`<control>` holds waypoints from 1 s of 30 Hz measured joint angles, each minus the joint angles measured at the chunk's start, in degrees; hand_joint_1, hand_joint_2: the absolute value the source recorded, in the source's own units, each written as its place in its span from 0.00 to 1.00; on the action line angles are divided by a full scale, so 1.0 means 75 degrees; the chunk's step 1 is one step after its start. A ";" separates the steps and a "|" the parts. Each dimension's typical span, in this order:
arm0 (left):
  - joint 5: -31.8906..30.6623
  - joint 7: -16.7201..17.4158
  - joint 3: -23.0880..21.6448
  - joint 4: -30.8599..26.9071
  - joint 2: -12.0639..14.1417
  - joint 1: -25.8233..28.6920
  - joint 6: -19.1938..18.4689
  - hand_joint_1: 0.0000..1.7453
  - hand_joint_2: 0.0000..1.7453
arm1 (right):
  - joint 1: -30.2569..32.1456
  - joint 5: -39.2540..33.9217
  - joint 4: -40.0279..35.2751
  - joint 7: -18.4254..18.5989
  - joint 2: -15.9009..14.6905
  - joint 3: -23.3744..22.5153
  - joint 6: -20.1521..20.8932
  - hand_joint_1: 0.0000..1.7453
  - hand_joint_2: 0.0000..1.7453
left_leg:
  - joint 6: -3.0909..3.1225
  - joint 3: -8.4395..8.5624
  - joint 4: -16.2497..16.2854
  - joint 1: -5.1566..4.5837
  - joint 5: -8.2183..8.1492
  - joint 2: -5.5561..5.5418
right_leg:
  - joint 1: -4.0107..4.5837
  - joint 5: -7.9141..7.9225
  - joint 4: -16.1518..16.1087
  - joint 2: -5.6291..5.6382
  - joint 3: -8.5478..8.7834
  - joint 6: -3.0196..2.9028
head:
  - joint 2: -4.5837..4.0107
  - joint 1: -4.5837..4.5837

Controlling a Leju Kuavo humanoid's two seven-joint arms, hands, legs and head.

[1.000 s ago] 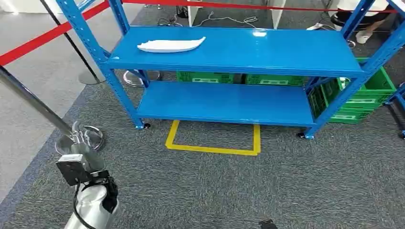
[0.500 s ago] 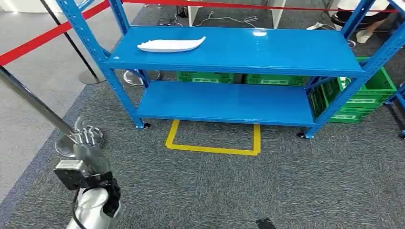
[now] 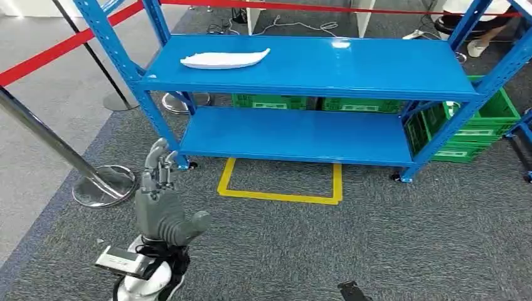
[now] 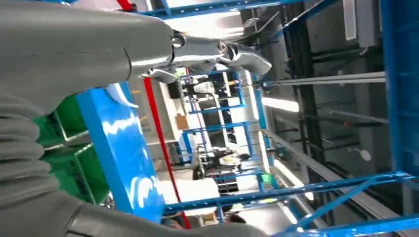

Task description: Take the parts from the cabinet and place them on the table.

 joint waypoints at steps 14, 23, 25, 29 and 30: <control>0.0166 0.0000 -0.0509 -0.0084 0.0373 0.0013 -0.0123 0.00 1.00 | 0.0010 -0.0029 0.0000 0.0006 -0.0026 0.0000 0.0152 0.00 1.00 | 0.0001 -0.0002 0.0000 -0.0001 -0.0001 0.0000 | 0.0000 0.0000 -0.0001 0.0002 -0.0001 0.0000 | 0.0000 0.0003; 0.0338 0.0000 -0.0478 -0.0096 0.0387 0.0061 -0.0329 0.00 1.00 | 0.0023 -0.0076 0.0000 0.0021 -0.0026 -0.0006 0.0233 0.00 1.00 | 0.0154 -0.0036 0.0024 -0.0058 -0.0012 0.0004 | -0.0053 0.0061 -0.0107 0.0005 0.0025 0.0120 | 0.0000 -0.0006; 0.0329 0.0000 -0.0469 -0.0134 0.0361 0.0086 -0.0338 0.00 1.00 | 0.0031 -0.0085 0.0000 -0.0003 -0.0026 -0.0015 0.0227 0.00 1.00 | 0.0230 0.0082 -0.0209 0.0039 0.0101 0.0024 | -0.0033 -0.0064 0.0001 0.0001 -0.0022 0.0161 | 0.0003 0.0009; 0.0326 0.0000 -0.0434 -0.0134 0.0355 0.0142 -0.0344 0.00 1.00 | 0.0061 -0.0108 0.0000 -0.0009 -0.0032 -0.0020 0.0227 0.00 1.00 | 0.0257 0.0076 -0.0209 0.0056 0.0101 0.0027 | -0.0052 -0.1032 0.2071 0.0004 -0.0977 0.0259 | 0.0003 0.0029; 0.0326 0.0000 -0.0428 -0.0134 0.0355 0.0158 -0.0344 0.00 1.00 | 0.0080 -0.0111 0.0000 -0.0009 -0.0038 -0.0020 0.0227 0.00 1.00 | 0.0245 0.0082 -0.0207 0.0066 0.0093 0.0022 | -0.0064 -0.0955 0.2144 0.0003 -0.1032 0.0279 | 0.0003 0.0026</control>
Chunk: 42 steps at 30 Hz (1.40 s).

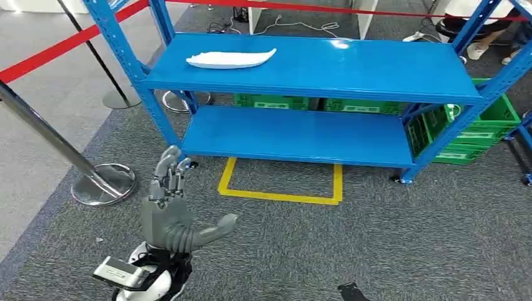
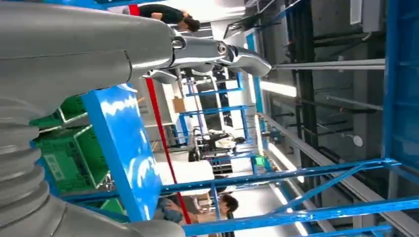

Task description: Take the parts from the cabinet and place them on the table.

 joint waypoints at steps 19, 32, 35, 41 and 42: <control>-0.0006 0.0000 0.0052 -0.0073 0.0003 0.0072 -0.0076 0.00 1.00 | 0.0024 -0.0029 0.0012 0.0223 -0.0020 -0.0032 -0.0055 0.00 0.00 | -0.0309 -0.0360 0.0850 0.0059 -0.0131 0.0028 | -0.0030 0.0931 -0.2013 0.0061 0.0934 -0.0372 | 0.0000 -0.0102; 0.0166 0.0000 0.0067 -0.0032 -0.0108 0.0079 -0.0221 0.00 1.00 | 0.0030 0.0353 0.0012 0.2016 -0.0020 -0.0058 -0.0743 0.00 0.00 | -0.0002 -0.0138 0.0335 -0.0027 -0.0182 0.0007 | 0.0036 0.0300 -0.0230 0.0040 0.0039 -0.0084 | -0.0003 0.0012; 0.0289 0.0000 0.0067 -0.0003 -0.0128 0.0072 -0.0289 0.00 1.00 | 0.0003 0.0356 0.0012 0.2154 -0.0020 -0.0058 -0.0734 0.00 0.00 | -0.0060 -0.0082 0.0341 -0.0056 -0.0220 -0.0002 | 0.0065 0.0930 -0.2010 0.0047 0.0937 -0.0157 | 0.0000 0.0012; 0.0446 0.0000 0.0102 0.0023 -0.0195 -0.0004 -0.0405 0.00 1.00 | -0.0008 0.0353 0.0012 0.2422 -0.0020 -0.0073 -0.0586 0.00 0.00 | -0.0314 -0.0182 0.0487 -0.0045 -0.0368 0.0015 | 0.0050 0.1038 -0.2162 0.0056 0.0959 -0.0392 | 0.0000 -0.0026; 0.0399 0.0000 0.0102 0.0023 -0.0195 -0.0021 -0.0402 0.00 1.00 | -0.0015 0.0361 0.0012 0.2419 -0.0020 -0.0073 -0.0600 0.00 0.00 | -0.0356 -0.0385 0.0925 -0.0037 -0.0656 0.0019 | 0.0042 0.1036 -0.2162 0.0051 0.0952 -0.0414 | 0.0000 -0.0067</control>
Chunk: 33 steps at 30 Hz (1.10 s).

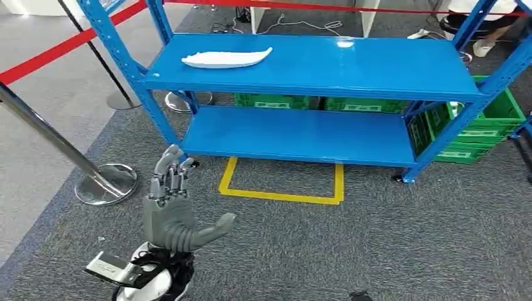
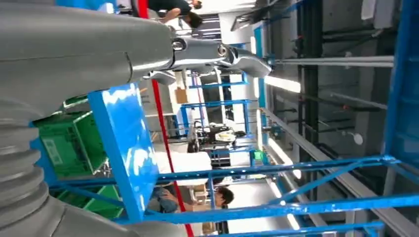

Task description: Take the parts from the cabinet and place them on the table.

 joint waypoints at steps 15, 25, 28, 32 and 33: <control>0.0181 0.0000 0.0055 0.0032 -0.0055 0.0016 -0.0306 0.00 0.00 | 0.0009 0.0146 -0.0006 -0.0084 -0.0006 0.0012 -0.0064 0.00 0.00 | 0.0327 0.0269 -0.0594 0.0080 0.0453 0.0006 | -0.0038 -0.0371 0.0486 -0.0016 -0.0240 0.0385 | 0.0000 0.0064; 0.0067 0.0000 0.0085 0.0032 -0.0061 0.0037 -0.0268 0.00 0.00 | -0.0012 0.0172 -0.0009 -0.0029 -0.0006 0.0029 -0.0076 0.00 0.00 | 0.0269 0.0308 -0.0564 -0.0052 0.0408 -0.0029 | 0.0051 -0.0030 0.0044 0.0004 -0.0005 0.0213 | 0.0000 0.0067; -0.0178 0.0000 0.0076 0.0032 -0.0058 0.0032 -0.0137 0.00 0.00 | 0.0017 0.0181 -0.0009 -0.0020 -0.0006 0.0029 -0.0082 0.00 0.00 | 0.0161 0.0320 -0.0609 -0.0034 0.0431 -0.0028 | 0.0056 0.0003 0.0012 0.0016 -0.0026 0.0107 | 0.0000 0.0070; -0.0245 0.0000 0.0073 0.0029 -0.0026 0.0038 -0.0087 0.00 0.00 | -0.0002 0.0236 -0.0009 -0.0079 -0.0003 0.0032 -0.0070 0.00 0.00 | -0.0017 -0.0387 0.0854 0.0008 -0.0402 0.0002 | 0.0005 -0.0031 -0.0045 -0.0004 -0.0004 -0.0036 | 0.0000 -0.0017; -0.0233 0.0000 0.0076 0.0029 -0.0012 0.0050 -0.0087 0.00 0.00 | 0.0009 0.0239 -0.0009 -0.0084 -0.0006 0.0032 -0.0070 0.00 0.00 | -0.0039 -0.0693 0.1425 0.0013 -0.0562 0.0003 | 0.0005 -0.0051 -0.0045 -0.0010 -0.0002 -0.0046 | 0.0000 -0.0012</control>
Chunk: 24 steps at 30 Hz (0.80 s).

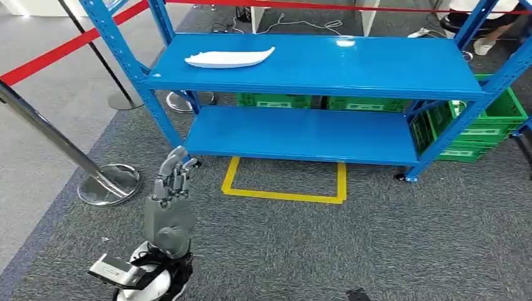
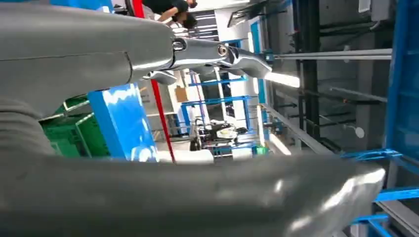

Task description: Take the parts from the cabinet and place them on the table.

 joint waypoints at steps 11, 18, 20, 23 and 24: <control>0.0143 0.0000 0.0029 -0.0023 0.0012 0.0111 -0.0055 0.00 0.00 | 0.0029 0.0023 -0.0003 -0.0064 -0.0009 0.0000 -0.0012 0.00 0.00 | 0.0360 0.1132 -0.2061 0.0049 0.0910 0.0039 | 0.0012 -0.0362 -0.0075 0.0004 0.0495 0.0414 | 0.0003 0.0023; 0.0268 0.0000 0.0120 -0.0023 -0.0050 0.0153 -0.0058 0.00 0.00 | 0.0051 0.0020 0.0000 -0.0079 -0.0009 0.0003 -0.0038 0.00 0.00 | 0.0502 0.1619 -0.2066 -0.0031 0.0471 -0.0033 | 0.0061 -0.0855 0.1856 -0.0005 -0.1111 0.0356 | 0.0000 0.0093; 0.0265 0.0000 0.0131 -0.0023 -0.0093 0.0151 -0.0050 0.00 0.00 | 0.0045 0.0020 0.0000 -0.0079 -0.0009 0.0003 -0.0041 0.00 0.00 | 0.0481 0.1918 -0.2073 -0.0054 0.0262 -0.0042 | 0.0119 0.0131 0.0633 -0.0003 -0.0814 0.0214 | 0.0000 0.0117; 0.0250 0.0000 0.0149 -0.0012 -0.0099 0.0152 -0.0021 0.00 0.00 | 0.0036 0.0020 0.0000 -0.0070 -0.0009 0.0003 -0.0044 0.00 0.00 | 0.0346 0.1993 -0.2097 -0.0071 0.0071 -0.0052 | 0.0196 0.0507 0.0285 0.0008 -0.0712 0.0106 | 0.0000 0.0103; 0.0245 0.0000 0.0149 -0.0012 -0.0105 0.0150 -0.0020 0.00 0.00 | 0.0036 0.0020 0.0000 -0.0067 -0.0006 0.0003 -0.0046 0.00 0.00 | 0.0309 0.2055 -0.2100 -0.0066 0.0073 -0.0047 | 0.0207 0.0492 0.0272 0.0012 -0.0734 0.0058 | 0.0000 0.0094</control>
